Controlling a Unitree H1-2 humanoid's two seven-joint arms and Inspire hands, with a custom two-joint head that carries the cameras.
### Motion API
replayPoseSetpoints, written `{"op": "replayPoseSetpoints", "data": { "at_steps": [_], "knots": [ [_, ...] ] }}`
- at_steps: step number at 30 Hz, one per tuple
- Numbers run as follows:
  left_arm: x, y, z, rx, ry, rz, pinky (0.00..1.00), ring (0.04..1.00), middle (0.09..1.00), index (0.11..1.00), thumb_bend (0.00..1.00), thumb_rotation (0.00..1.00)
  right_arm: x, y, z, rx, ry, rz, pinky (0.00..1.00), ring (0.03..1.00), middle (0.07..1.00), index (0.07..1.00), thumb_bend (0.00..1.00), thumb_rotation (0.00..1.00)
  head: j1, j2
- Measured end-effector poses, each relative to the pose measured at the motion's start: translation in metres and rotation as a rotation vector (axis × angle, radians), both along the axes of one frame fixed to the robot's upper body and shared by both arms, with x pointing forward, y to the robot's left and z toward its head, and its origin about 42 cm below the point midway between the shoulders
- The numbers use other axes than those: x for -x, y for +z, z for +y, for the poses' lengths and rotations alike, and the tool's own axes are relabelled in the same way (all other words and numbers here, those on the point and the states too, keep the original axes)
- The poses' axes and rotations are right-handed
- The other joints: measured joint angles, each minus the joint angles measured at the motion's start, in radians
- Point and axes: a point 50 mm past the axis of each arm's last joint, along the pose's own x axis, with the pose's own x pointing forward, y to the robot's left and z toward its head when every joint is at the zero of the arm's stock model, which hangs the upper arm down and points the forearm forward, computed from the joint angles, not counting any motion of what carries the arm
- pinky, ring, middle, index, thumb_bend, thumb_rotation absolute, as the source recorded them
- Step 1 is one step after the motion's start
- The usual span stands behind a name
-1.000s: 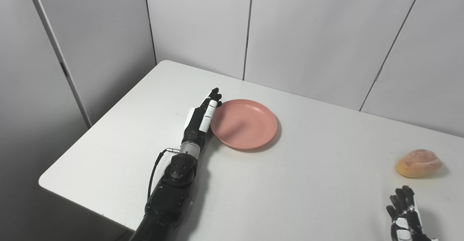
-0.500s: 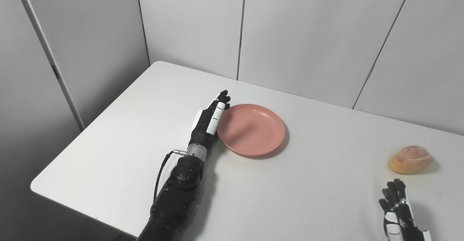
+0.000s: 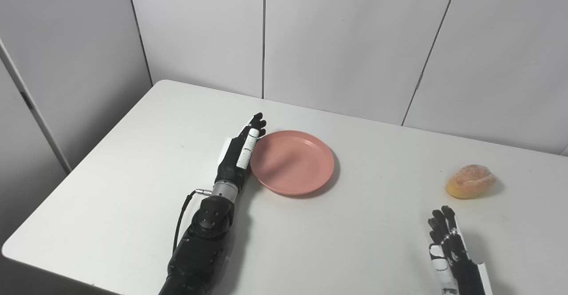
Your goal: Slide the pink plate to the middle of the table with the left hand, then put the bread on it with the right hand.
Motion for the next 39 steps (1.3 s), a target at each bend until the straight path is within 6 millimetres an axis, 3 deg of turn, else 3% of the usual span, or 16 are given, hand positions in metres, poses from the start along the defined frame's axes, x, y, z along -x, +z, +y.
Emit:
{"op": "replayPoseSetpoints", "data": {
  "at_steps": [23, 39],
  "knots": [
    [0.0, -0.001, -0.018, 0.009, -0.13, 0.049, 0.96, 0.977, 0.994, 0.932, 0.74, 1.0, -0.004, 0.003, 0.035, -0.024, 0.007, -0.004, 1.0, 0.978, 0.969, 0.98, 0.62, 0.81, -0.29, 0.035],
    [0.001, -0.006, -0.031, 0.048, -0.161, 0.045, 0.94, 0.969, 0.973, 0.95, 0.71, 1.0, -0.009, 0.0, 0.046, 0.012, 0.005, 0.003, 1.0, 0.983, 0.982, 0.992, 0.61, 0.85, -0.334, 0.032]
  ]
}}
